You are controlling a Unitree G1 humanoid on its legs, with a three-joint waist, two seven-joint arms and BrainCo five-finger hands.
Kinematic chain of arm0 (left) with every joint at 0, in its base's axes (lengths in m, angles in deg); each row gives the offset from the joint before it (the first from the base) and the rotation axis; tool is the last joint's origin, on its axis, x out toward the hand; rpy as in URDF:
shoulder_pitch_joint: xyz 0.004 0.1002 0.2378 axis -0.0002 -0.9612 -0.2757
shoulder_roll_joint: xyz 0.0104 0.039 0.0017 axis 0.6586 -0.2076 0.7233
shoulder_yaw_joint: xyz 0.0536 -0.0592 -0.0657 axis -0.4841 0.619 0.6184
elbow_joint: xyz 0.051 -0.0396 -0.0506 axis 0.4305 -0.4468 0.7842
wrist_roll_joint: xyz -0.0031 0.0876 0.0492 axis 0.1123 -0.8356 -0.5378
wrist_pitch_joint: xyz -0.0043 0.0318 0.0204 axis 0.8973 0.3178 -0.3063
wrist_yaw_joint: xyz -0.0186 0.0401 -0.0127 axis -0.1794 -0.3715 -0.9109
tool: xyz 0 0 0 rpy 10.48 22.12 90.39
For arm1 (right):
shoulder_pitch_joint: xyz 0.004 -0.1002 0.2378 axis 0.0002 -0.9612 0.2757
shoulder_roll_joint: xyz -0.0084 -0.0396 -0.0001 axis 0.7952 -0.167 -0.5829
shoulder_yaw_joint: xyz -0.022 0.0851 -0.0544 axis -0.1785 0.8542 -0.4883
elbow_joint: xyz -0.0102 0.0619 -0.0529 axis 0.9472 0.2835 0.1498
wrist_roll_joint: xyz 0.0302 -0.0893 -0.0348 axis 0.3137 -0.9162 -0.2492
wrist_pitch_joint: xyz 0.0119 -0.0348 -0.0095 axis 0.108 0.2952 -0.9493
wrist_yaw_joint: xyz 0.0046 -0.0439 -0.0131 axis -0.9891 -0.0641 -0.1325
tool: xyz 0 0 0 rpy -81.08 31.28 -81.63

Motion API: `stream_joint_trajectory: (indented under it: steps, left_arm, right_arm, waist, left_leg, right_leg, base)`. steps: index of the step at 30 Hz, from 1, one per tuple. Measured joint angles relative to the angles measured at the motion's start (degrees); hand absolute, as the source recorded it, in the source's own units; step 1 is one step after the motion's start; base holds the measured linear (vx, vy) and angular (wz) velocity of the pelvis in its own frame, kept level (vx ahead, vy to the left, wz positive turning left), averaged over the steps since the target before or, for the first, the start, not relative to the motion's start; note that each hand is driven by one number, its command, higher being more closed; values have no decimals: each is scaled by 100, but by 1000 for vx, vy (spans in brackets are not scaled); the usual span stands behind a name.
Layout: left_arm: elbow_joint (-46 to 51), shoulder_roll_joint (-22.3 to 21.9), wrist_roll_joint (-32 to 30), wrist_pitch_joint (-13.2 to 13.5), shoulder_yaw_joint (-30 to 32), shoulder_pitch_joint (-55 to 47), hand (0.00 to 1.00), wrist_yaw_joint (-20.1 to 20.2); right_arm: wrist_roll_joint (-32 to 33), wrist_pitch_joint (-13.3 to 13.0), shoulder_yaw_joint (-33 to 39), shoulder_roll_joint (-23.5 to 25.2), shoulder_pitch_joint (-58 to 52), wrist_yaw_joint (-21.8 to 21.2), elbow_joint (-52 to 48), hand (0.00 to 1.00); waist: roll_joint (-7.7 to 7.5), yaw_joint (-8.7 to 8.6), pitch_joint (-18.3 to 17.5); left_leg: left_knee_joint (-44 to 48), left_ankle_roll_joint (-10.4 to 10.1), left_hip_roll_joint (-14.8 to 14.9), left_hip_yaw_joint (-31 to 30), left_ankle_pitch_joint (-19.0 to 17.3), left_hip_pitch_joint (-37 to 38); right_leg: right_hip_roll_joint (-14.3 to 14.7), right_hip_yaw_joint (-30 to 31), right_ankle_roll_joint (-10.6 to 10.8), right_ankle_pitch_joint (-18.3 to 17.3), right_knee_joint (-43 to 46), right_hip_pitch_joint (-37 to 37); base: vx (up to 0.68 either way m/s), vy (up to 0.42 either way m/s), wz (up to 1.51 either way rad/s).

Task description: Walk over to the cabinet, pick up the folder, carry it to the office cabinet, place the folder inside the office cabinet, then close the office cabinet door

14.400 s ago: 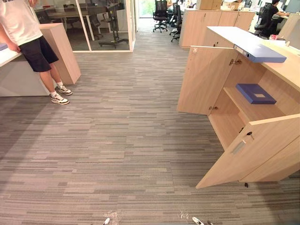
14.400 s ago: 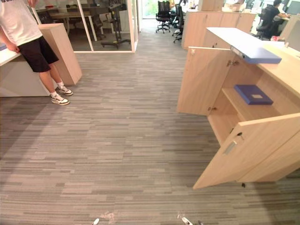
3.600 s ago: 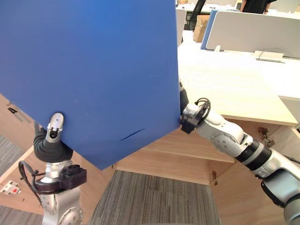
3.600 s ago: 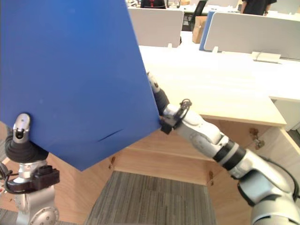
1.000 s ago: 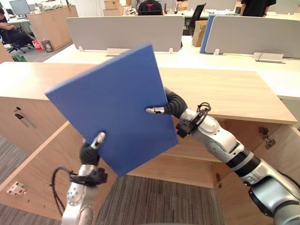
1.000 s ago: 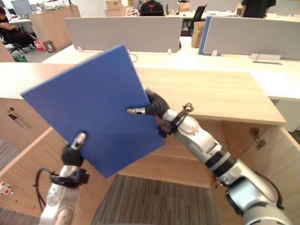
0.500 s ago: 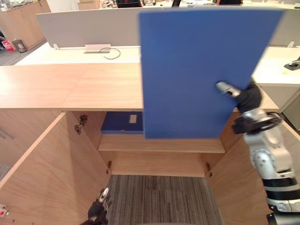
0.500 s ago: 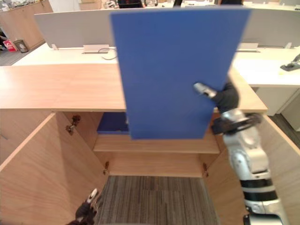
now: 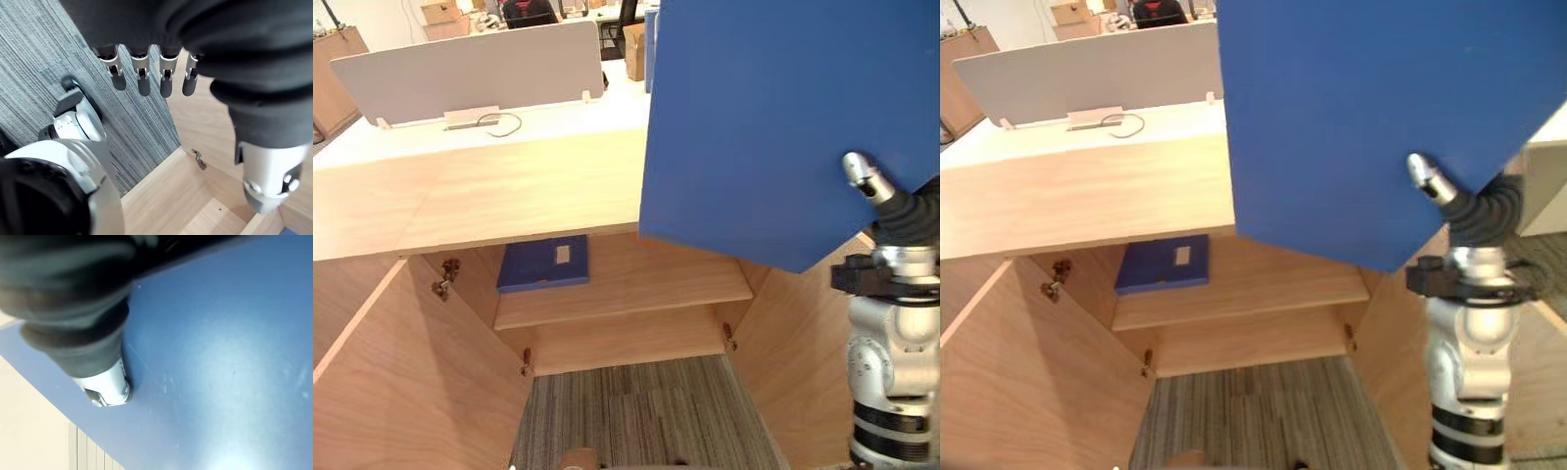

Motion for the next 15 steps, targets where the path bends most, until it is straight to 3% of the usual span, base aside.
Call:
stream_joint_trajectory:
  steps: [1, 2, 5, 7, 11, 15]
  left_arm:
    - [-4, -14, 6, -1, 2, -3, 0, -28]
    - [-64, -25, 35, -7, 5, 0, 0, -54]
    - [-104, 11, 101, 26, 95, 98, 0, -91]
    - [-114, 76, 100, 53, -41, 212, 0, -94]
    - [-110, 177, 131, 133, -407, 286, 0, -94]
    - [-151, 262, 247, 145, -625, 283, 0, -94]
  right_arm:
    - [1, -1, -92, 45, -74, 15, -18, 100]
    - [-11, 2, -289, 110, -243, 6, -42, 100]
    - [-470, 32, -945, 272, -720, -120, -202, 100]
    - [-827, 52, -1248, 255, -697, -197, -157, 100]
    - [-1539, 57, -1702, 203, -286, -350, 386, 100]
    - [-2202, 93, -2494, -38, -189, -580, 763, 100]
  waist:
    - [23, 24, -15]
    - [82, 38, -65]
    - [-290, 39, -336]
    - [-354, 49, -370]
    - [-320, 67, -397]
    - [-313, 71, -325]
  left_leg:
    - [-298, -13, 4, 3, 75, 13]
    - [-619, 135, 68, -5, 417, 13]
    - [-1279, 237, -197, 97, 842, 141]
    - [-1677, 369, -396, 133, 1063, 363]
    - [-1953, 409, -684, 215, 1093, 558]
    - [-2020, 427, -726, 296, 1079, 936]
  right_leg:
    - [36, 4, 16, -9, -2, -14]
    - [146, 34, 70, -13, -38, -20]
    - [-162, 66, 296, 92, -206, -78]
    - [-356, 68, 447, 7, -95, -126]
    - [-652, 77, 652, -317, 422, -381]
    - [-739, 69, 570, -536, 1952, -946]
  base:
    - [30, 134, -37]
    - [64, 169, -34]
    - [155, 144, -9]
    - [242, 145, 6]
    - [157, 150, -7]
    - [85, 109, -30]
